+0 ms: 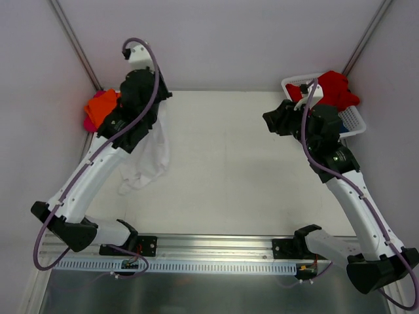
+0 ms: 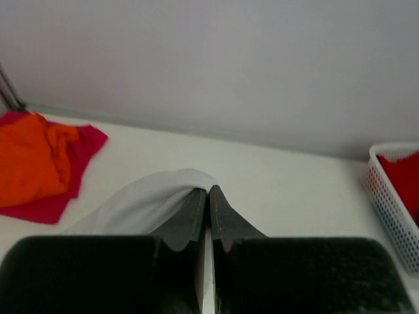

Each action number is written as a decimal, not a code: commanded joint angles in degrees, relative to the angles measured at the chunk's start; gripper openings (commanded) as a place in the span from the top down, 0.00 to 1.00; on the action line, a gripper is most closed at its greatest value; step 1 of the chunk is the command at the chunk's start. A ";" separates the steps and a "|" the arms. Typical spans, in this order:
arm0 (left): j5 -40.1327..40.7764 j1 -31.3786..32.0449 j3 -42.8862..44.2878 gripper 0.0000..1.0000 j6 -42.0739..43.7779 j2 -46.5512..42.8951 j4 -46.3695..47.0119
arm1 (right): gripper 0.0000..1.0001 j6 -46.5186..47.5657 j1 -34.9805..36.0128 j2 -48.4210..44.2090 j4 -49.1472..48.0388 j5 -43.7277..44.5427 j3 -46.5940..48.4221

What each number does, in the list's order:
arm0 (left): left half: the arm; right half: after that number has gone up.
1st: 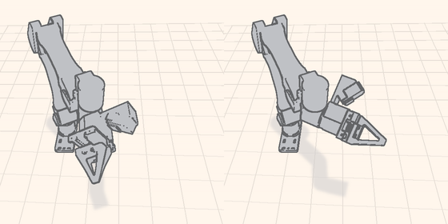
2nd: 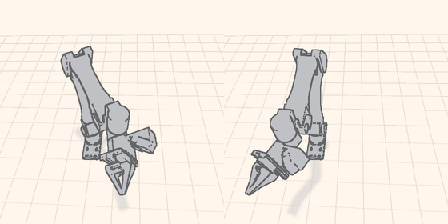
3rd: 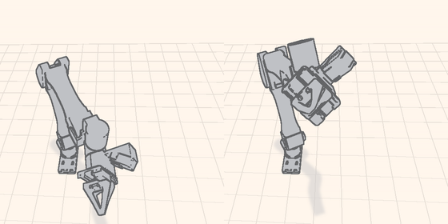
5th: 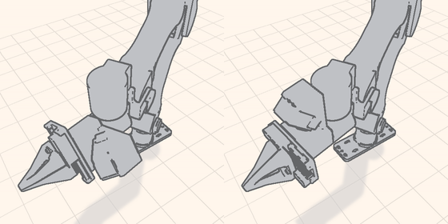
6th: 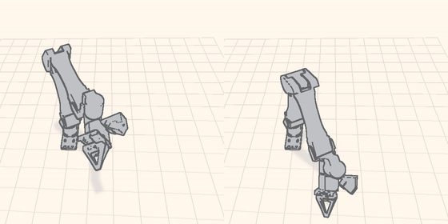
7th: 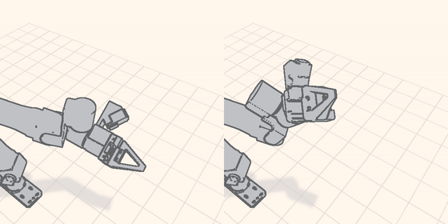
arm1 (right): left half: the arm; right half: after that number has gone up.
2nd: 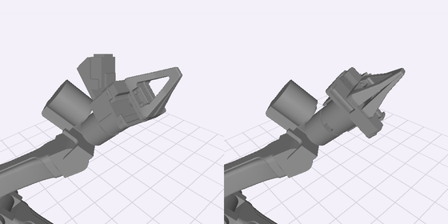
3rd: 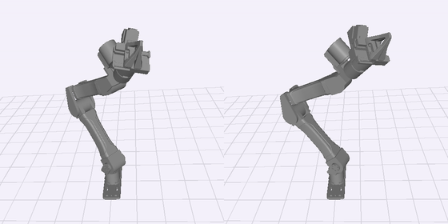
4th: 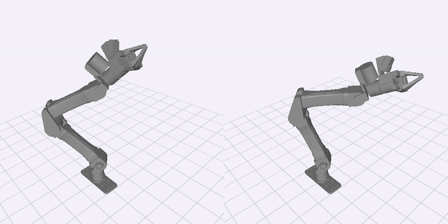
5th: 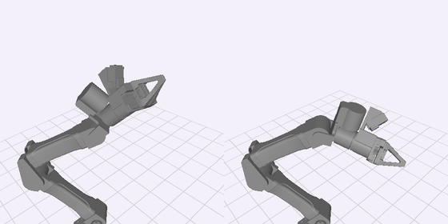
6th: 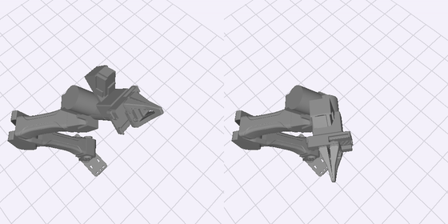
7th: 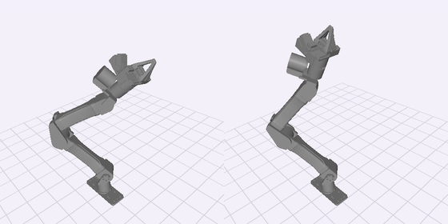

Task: Fold and stack the t-shirts
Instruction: Flatten out the tshirt

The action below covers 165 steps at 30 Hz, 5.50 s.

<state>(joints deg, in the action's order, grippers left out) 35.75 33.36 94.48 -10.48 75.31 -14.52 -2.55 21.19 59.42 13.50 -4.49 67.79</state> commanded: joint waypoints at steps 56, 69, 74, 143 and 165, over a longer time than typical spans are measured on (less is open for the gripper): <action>-25.55 -15.08 -32.51 0.02 -18.52 14.61 4.33 | 0.64 -0.71 11.06 52.20 6.81 -11.86 24.58; -26.60 -17.19 -35.15 0.02 -17.56 12.32 4.94 | 0.47 0.35 11.59 62.13 5.84 -17.92 28.89; -27.13 -17.37 -35.50 0.02 -17.03 11.79 5.12 | 0.48 1.40 11.07 63.89 5.58 -17.83 30.73; -30.47 -20.62 -20.83 0.01 -13.34 33.94 8.99 | 0.48 -7.03 10.36 22.62 -4.36 -11.24 -27.09; -32.85 -21.41 -19.24 0.02 -15.89 40.09 11.71 | 0.48 -5.20 12.38 16.43 2.14 -6.94 -24.92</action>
<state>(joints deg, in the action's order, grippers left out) 4.03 12.62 74.65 -25.10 114.15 -1.85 -8.32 33.01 77.71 14.28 -13.47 39.68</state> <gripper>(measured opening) 0.984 0.520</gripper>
